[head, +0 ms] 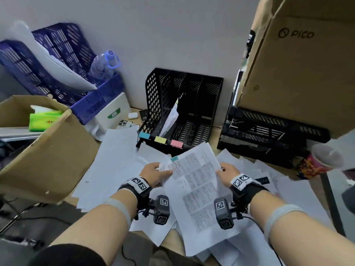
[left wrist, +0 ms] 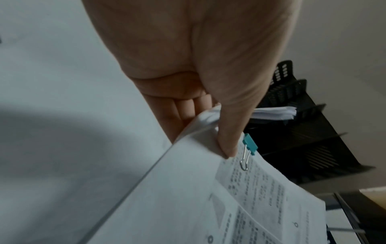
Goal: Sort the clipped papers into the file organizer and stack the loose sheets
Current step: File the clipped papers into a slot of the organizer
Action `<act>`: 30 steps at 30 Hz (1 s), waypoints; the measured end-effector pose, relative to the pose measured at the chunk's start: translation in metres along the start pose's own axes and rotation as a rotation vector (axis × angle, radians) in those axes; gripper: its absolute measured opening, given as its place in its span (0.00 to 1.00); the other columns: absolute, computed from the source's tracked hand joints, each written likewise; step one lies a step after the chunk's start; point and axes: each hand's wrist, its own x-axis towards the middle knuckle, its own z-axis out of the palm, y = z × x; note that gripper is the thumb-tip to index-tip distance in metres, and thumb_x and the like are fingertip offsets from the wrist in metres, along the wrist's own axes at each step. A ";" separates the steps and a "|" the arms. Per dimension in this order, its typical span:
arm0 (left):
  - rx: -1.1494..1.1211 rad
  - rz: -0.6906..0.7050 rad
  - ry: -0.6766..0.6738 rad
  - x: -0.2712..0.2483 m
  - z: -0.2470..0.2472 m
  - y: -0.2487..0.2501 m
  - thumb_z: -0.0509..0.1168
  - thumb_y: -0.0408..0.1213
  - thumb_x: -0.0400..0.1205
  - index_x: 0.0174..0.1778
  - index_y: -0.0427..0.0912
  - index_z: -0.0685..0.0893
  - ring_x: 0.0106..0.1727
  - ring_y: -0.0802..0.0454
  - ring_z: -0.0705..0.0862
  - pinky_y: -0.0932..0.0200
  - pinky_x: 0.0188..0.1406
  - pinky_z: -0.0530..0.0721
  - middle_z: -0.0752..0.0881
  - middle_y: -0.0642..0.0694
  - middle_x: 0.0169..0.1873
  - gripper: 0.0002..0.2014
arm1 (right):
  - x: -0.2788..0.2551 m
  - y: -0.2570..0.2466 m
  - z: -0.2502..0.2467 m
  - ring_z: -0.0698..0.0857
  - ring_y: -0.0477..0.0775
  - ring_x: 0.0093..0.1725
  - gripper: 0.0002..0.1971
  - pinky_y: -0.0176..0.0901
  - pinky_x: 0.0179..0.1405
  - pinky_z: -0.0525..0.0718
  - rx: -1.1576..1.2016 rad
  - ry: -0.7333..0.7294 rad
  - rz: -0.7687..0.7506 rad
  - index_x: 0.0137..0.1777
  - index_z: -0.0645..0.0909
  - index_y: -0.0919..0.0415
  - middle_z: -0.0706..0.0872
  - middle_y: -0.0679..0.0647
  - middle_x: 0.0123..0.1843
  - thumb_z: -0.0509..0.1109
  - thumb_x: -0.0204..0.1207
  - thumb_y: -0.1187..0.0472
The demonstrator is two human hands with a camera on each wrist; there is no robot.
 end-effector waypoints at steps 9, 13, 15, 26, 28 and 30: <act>-0.081 -0.085 0.098 -0.016 -0.035 -0.013 0.74 0.32 0.80 0.56 0.35 0.88 0.48 0.36 0.92 0.37 0.54 0.90 0.92 0.32 0.52 0.11 | 0.007 -0.049 0.030 0.82 0.57 0.54 0.14 0.43 0.55 0.78 0.102 -0.074 -0.065 0.61 0.82 0.62 0.86 0.58 0.58 0.59 0.79 0.66; -0.144 -0.095 0.105 -0.024 -0.059 -0.014 0.76 0.35 0.78 0.53 0.36 0.89 0.50 0.36 0.90 0.30 0.61 0.86 0.91 0.28 0.54 0.10 | 0.014 -0.081 0.040 0.81 0.57 0.51 0.11 0.43 0.42 0.75 0.120 -0.044 -0.100 0.57 0.81 0.68 0.86 0.60 0.55 0.60 0.79 0.68; -0.165 -0.095 0.100 -0.026 -0.069 -0.011 0.76 0.35 0.79 0.56 0.35 0.88 0.54 0.35 0.91 0.34 0.60 0.87 0.92 0.32 0.53 0.12 | 0.014 -0.098 0.042 0.82 0.57 0.52 0.12 0.45 0.46 0.79 0.163 -0.031 -0.117 0.57 0.82 0.65 0.86 0.59 0.55 0.60 0.78 0.68; -0.083 0.259 0.335 0.000 -0.128 0.035 0.75 0.46 0.74 0.48 0.38 0.92 0.49 0.40 0.92 0.36 0.56 0.89 0.93 0.38 0.48 0.15 | 0.028 -0.234 0.013 0.82 0.58 0.51 0.16 0.45 0.51 0.78 0.290 0.130 -0.296 0.63 0.75 0.64 0.82 0.57 0.52 0.69 0.77 0.64; -0.046 0.361 0.461 0.004 -0.140 0.065 0.73 0.43 0.79 0.48 0.37 0.90 0.48 0.43 0.90 0.46 0.53 0.89 0.91 0.40 0.46 0.12 | 0.026 -0.272 -0.002 0.81 0.56 0.52 0.18 0.48 0.55 0.81 0.348 0.157 -0.305 0.64 0.73 0.60 0.81 0.54 0.51 0.71 0.76 0.61; 0.004 0.433 0.569 0.010 -0.150 0.092 0.69 0.39 0.84 0.50 0.32 0.88 0.47 0.46 0.86 0.57 0.47 0.81 0.88 0.41 0.46 0.12 | 0.018 -0.311 -0.015 0.85 0.59 0.59 0.12 0.57 0.61 0.85 0.470 -0.005 -0.300 0.59 0.75 0.55 0.83 0.55 0.54 0.70 0.77 0.55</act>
